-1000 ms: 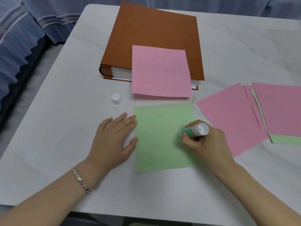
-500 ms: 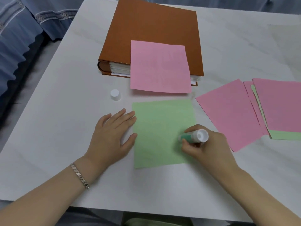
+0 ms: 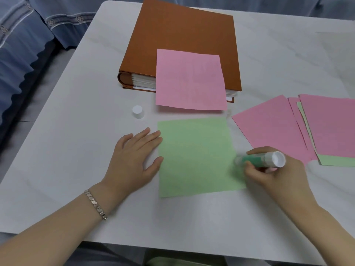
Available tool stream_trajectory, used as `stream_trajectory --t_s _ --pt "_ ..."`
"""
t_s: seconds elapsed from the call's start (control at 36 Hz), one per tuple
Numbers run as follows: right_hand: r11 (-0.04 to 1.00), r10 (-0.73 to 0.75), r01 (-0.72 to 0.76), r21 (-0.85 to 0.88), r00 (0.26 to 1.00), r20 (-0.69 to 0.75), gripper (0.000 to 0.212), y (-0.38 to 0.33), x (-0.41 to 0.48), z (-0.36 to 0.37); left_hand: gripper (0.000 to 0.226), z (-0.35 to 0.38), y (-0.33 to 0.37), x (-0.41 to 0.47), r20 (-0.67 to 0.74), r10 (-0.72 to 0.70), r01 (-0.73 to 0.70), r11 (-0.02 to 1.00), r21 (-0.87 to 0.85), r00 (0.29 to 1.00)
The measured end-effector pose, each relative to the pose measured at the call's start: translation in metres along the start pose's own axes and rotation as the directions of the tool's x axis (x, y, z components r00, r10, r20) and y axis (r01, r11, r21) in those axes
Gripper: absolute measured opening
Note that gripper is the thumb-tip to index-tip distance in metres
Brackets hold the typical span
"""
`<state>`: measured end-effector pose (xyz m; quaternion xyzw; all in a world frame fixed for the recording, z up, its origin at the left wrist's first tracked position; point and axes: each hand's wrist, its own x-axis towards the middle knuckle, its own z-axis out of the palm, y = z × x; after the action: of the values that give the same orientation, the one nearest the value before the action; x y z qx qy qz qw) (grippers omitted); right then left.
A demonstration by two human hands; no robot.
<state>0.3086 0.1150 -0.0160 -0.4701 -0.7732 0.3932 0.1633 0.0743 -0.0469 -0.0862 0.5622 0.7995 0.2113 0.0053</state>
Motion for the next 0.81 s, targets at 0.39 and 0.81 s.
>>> stream_trajectory --t_s 0.39,0.81 --pt "1.000 -0.013 0.011 0.009 0.980 0.200 0.010 -0.006 -0.007 0.030 0.038 -0.002 0.002 -0.001 -0.001 0.031 -0.031 0.997 -0.073 1.000" --pt "1.000 0.003 -0.001 -0.011 0.982 0.189 0.011 -0.001 -0.007 0.026 0.062 -0.007 0.000 -0.008 0.144 0.068 -0.067 0.998 -0.011 0.987"
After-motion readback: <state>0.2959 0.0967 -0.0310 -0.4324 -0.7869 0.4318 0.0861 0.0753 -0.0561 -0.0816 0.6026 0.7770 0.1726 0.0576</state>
